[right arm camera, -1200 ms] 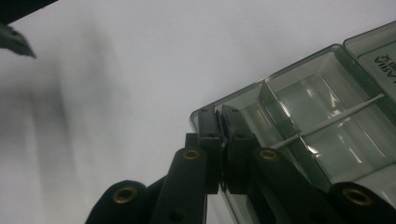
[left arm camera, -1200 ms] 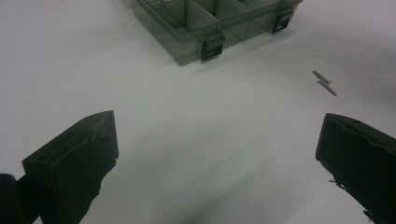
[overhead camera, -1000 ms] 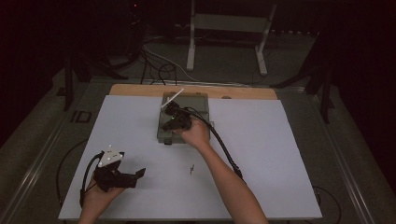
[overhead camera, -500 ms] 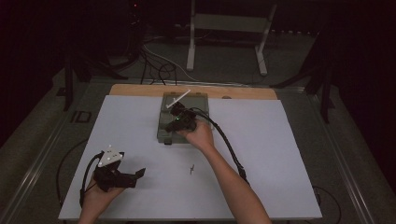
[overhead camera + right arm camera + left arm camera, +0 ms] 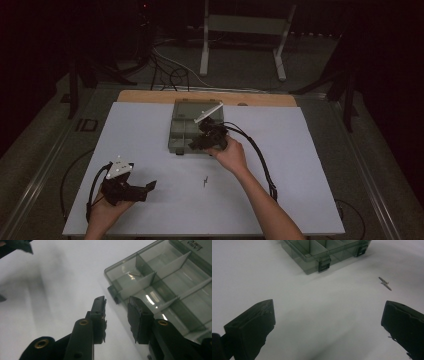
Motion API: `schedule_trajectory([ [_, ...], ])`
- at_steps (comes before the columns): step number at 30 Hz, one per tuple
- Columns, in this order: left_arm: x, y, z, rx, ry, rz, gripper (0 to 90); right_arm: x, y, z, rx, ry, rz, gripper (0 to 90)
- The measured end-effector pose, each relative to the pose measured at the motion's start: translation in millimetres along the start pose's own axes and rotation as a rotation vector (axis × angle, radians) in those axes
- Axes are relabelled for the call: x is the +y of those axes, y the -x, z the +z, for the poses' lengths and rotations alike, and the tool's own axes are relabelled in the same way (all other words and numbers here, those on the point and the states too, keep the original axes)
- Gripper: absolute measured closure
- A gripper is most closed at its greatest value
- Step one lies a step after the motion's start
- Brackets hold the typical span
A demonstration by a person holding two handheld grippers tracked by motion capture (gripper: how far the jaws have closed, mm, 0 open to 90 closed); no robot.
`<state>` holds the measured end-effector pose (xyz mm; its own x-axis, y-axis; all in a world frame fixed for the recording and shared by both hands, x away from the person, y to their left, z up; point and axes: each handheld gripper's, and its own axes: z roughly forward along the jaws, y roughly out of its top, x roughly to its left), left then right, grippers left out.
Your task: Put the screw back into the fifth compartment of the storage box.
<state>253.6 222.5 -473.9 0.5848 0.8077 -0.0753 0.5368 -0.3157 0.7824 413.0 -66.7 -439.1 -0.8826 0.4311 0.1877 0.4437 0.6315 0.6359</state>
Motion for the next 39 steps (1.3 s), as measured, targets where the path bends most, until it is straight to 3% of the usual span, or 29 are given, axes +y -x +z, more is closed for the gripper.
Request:
schedule_trajectory([
  [1,0.1,0.1,0.0,0.000,0.001,0.000,0.1,-4.8,-1.8,-3.1,-0.004,0.005,-0.015,65.8],
  [3,0.3,0.3,0.2,-0.001,0.001,0.000,0.1,-11.0,-6.1,-5.8,0.002,-0.007,0.010,65.1],
  [9,0.5,1.6,1.0,-0.001,-0.003,0.003,0.1,-29.9,-11.8,-12.0,-0.008,-0.021,-0.006,65.0],
  [10,0.6,1.8,1.1,-0.001,-0.001,0.002,0.1,-32.1,-14.0,-11.8,-0.010,-0.021,0.012,65.0],
  [13,0.7,1.7,1.0,0.000,0.000,0.002,0.1,-39.0,-15.4,-12.3,-0.010,-0.026,0.007,65.2],
  [14,0.5,1.5,1.0,-0.001,-0.001,0.001,0.1,-42.0,-17.9,-12.6,0.000,-0.025,0.034,65.4],
  [31,0.6,1.9,1.6,-0.003,-0.003,0.005,0.1,-84.5,-32.4,10.7,0.004,-0.077,0.072,70.2],
  [37,0.5,1.9,1.8,-0.005,-0.006,0.006,0.1,-86.3,-37.0,15.9,0.001,-0.099,0.065,71.8],
  [39,0.6,1.8,1.5,-0.003,-0.004,0.004,0.1,-86.0,-39.1,18.8,-0.001,-0.106,0.043,71.9],
])
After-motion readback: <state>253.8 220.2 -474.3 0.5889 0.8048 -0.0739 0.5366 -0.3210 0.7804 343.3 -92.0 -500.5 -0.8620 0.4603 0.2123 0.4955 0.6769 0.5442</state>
